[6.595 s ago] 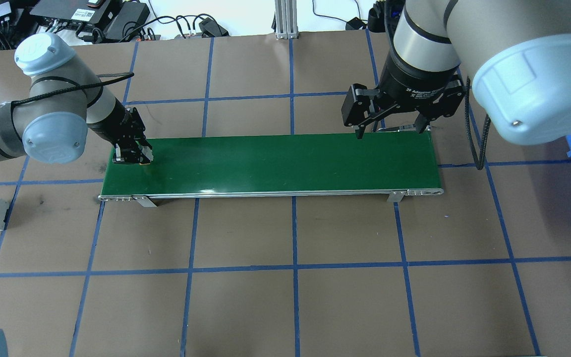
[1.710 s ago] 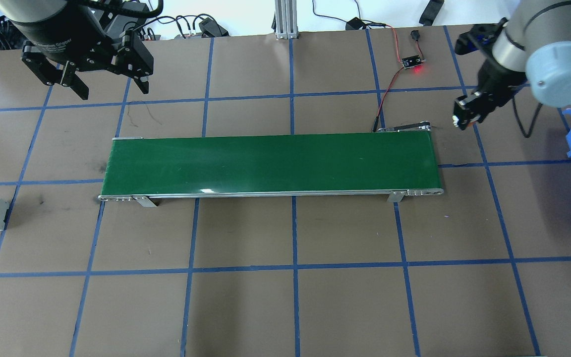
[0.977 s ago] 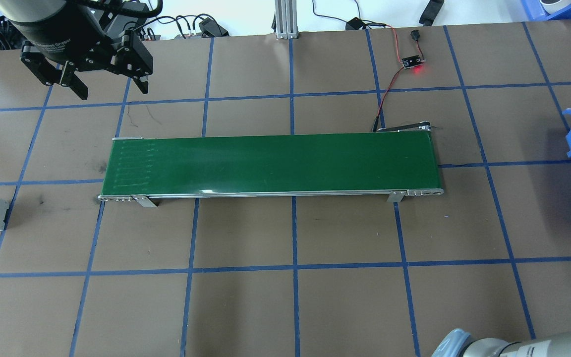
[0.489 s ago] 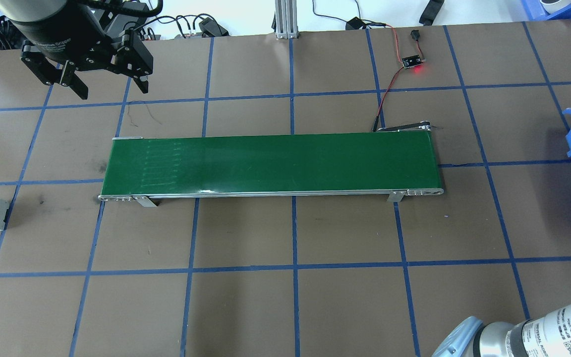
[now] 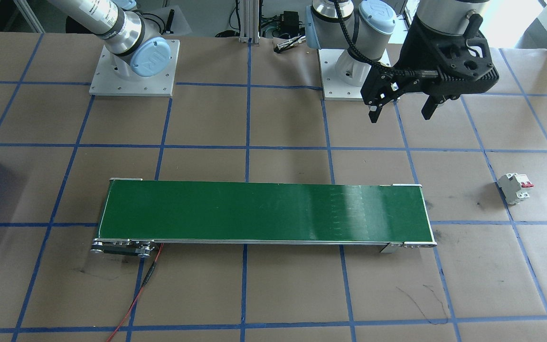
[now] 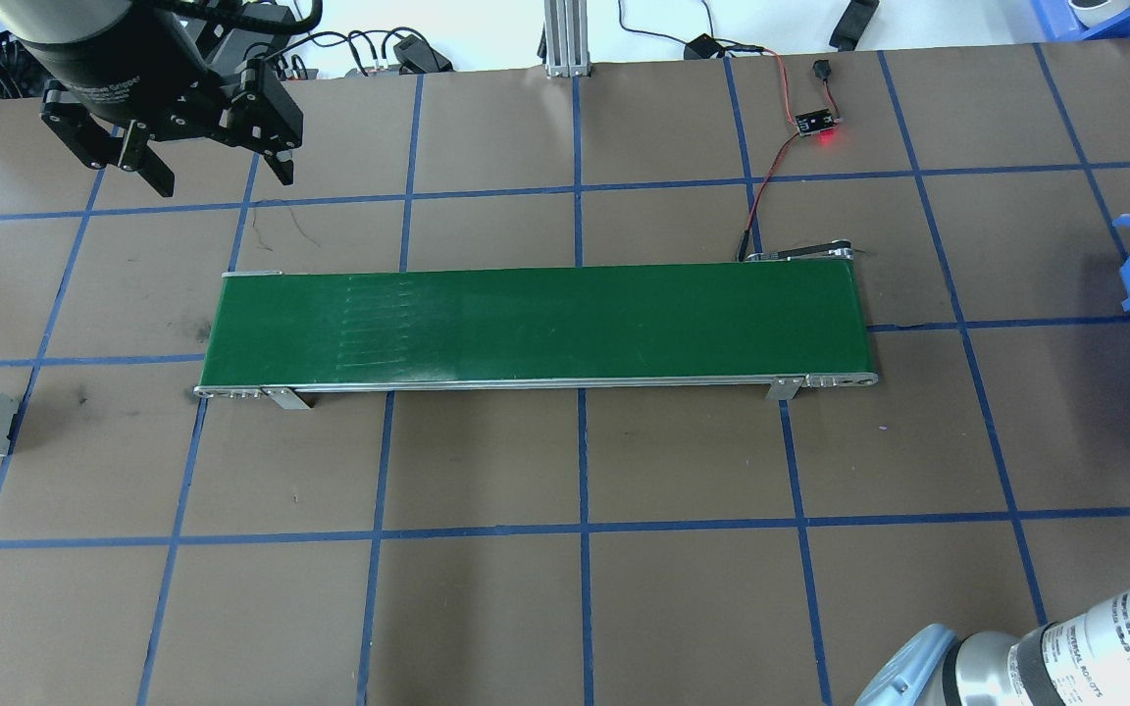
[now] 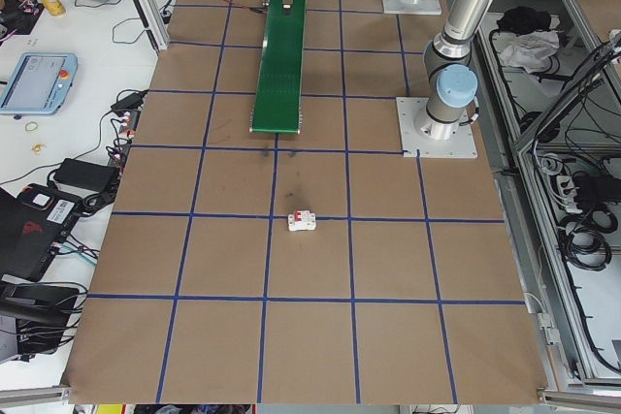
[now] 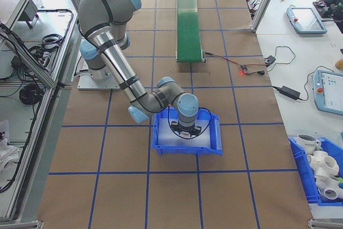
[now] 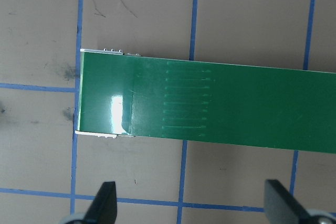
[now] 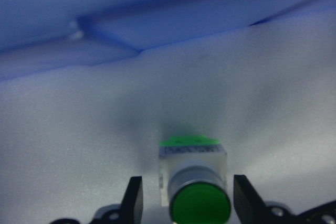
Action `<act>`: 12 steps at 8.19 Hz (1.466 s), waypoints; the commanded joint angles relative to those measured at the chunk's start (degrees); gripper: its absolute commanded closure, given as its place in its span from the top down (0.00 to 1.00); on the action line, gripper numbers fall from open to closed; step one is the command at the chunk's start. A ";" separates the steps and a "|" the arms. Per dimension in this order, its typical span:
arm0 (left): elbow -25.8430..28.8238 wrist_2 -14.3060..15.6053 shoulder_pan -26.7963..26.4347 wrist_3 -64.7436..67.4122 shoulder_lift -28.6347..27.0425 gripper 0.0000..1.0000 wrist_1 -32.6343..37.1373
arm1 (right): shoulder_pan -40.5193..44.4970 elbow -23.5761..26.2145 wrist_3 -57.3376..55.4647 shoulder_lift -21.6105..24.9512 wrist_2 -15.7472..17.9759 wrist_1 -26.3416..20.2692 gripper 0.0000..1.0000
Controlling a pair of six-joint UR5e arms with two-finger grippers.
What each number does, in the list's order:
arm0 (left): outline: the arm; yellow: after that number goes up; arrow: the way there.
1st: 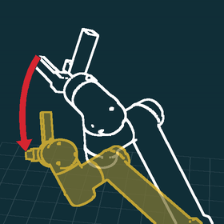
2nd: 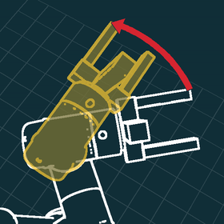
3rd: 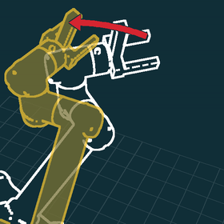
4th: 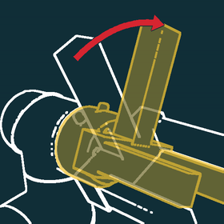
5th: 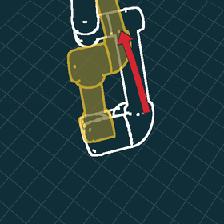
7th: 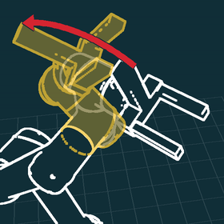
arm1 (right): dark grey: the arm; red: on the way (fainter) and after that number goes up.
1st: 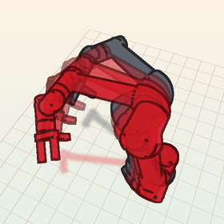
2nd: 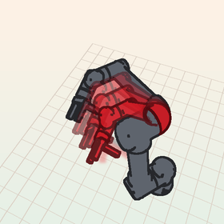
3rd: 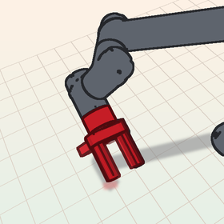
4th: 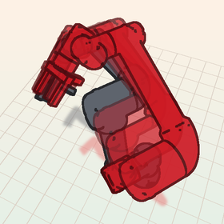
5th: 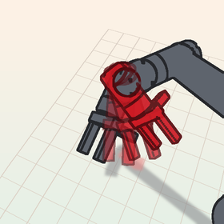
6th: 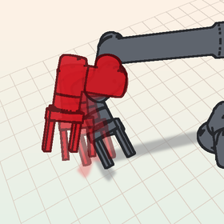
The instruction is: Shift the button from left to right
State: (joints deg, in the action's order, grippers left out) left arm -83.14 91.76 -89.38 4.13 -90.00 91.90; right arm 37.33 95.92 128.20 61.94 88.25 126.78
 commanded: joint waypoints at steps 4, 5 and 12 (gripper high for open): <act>0.00 0.00 0.00 0.00 0.00 1.00 -0.06 | 2.03 0.05 -16.50 17.81 -0.71 -17.47 1.00; 0.00 0.00 0.00 -0.17 0.00 1.00 -0.06 | 5.70 -0.04 -25.19 21.86 -0.63 -21.97 1.00; 0.00 0.09 0.00 -0.26 0.35 1.00 -0.06 | 48.66 -3.10 -105.97 30.52 1.21 -39.51 1.00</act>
State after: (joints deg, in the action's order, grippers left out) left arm -83.14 91.82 -89.39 3.87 -89.67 91.86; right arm 74.15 94.40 41.11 92.71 88.33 88.07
